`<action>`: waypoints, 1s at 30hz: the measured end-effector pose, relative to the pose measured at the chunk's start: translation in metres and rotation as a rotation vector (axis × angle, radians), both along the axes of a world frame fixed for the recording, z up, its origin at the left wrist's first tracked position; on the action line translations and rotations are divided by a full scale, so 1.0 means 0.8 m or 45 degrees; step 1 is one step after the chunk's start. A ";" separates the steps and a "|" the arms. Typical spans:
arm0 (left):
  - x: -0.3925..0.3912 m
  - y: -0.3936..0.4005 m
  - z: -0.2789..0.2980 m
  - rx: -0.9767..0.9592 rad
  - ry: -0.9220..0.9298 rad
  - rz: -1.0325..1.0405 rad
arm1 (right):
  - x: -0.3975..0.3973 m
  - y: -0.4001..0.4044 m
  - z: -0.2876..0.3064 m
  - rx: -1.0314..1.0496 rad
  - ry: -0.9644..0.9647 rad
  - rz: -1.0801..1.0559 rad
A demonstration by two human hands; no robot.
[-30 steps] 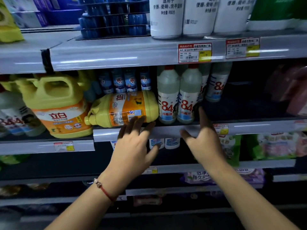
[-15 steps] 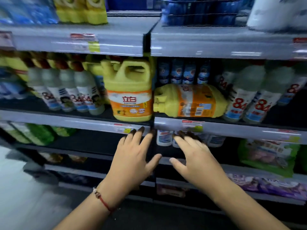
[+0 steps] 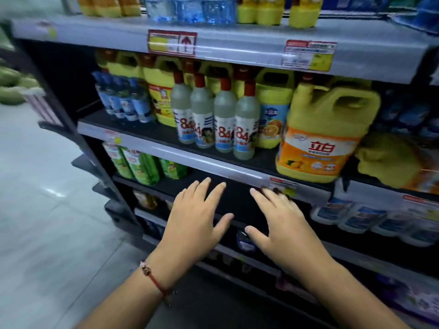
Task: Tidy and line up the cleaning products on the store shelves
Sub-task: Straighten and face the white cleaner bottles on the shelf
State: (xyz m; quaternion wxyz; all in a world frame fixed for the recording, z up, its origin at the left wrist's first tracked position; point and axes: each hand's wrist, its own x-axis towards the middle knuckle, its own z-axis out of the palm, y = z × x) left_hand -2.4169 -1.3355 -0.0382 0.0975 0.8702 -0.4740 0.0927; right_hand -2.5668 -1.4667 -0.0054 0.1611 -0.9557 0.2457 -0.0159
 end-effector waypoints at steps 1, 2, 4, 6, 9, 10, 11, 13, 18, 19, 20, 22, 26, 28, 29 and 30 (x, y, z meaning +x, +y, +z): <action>0.010 0.008 0.000 -0.008 0.002 0.009 | 0.011 0.006 0.000 0.005 -0.005 0.015; 0.020 0.014 0.000 -0.011 0.006 0.017 | 0.022 0.011 0.000 0.011 -0.010 0.030; 0.041 0.024 0.000 -0.013 0.001 0.037 | 0.045 0.018 -0.001 0.021 -0.018 0.055; 0.060 0.028 0.001 -0.025 -0.007 0.060 | 0.067 0.020 0.000 0.028 -0.018 0.073; 0.089 0.023 0.002 -0.059 -0.012 0.084 | 0.098 0.018 0.000 0.054 -0.031 0.090; 0.099 0.020 0.002 -0.073 -0.015 0.093 | 0.108 0.016 -0.002 0.059 -0.033 0.096; 0.110 0.016 0.001 -0.081 -0.017 0.098 | 0.119 0.013 -0.003 0.063 -0.038 0.102; 0.132 0.008 0.000 -0.067 -0.009 0.106 | 0.142 0.006 -0.006 0.079 -0.064 0.108; 0.198 -0.023 0.015 -0.073 0.074 0.158 | 0.210 -0.012 -0.010 0.082 -0.068 0.156; 0.213 -0.030 0.016 -0.131 0.126 0.159 | 0.223 -0.015 -0.012 0.073 -0.067 0.162; 0.227 -0.035 0.016 -0.201 0.182 0.158 | 0.235 -0.016 -0.014 0.068 -0.069 0.172; 0.251 -0.050 0.016 -0.400 0.319 0.129 | 0.256 -0.019 -0.017 0.083 -0.076 0.190; 0.315 -0.087 0.010 -0.589 0.762 0.143 | 0.287 -0.028 -0.019 0.124 -0.074 0.172; 0.334 -0.099 0.007 -0.682 0.844 -0.021 | 0.295 -0.028 -0.022 0.162 -0.086 0.125; 0.341 -0.103 0.007 -0.733 0.898 -0.115 | 0.297 -0.027 -0.023 0.176 -0.097 0.100; 0.346 -0.106 0.007 -0.767 0.948 -0.186 | 0.300 -0.026 -0.024 0.185 -0.113 0.074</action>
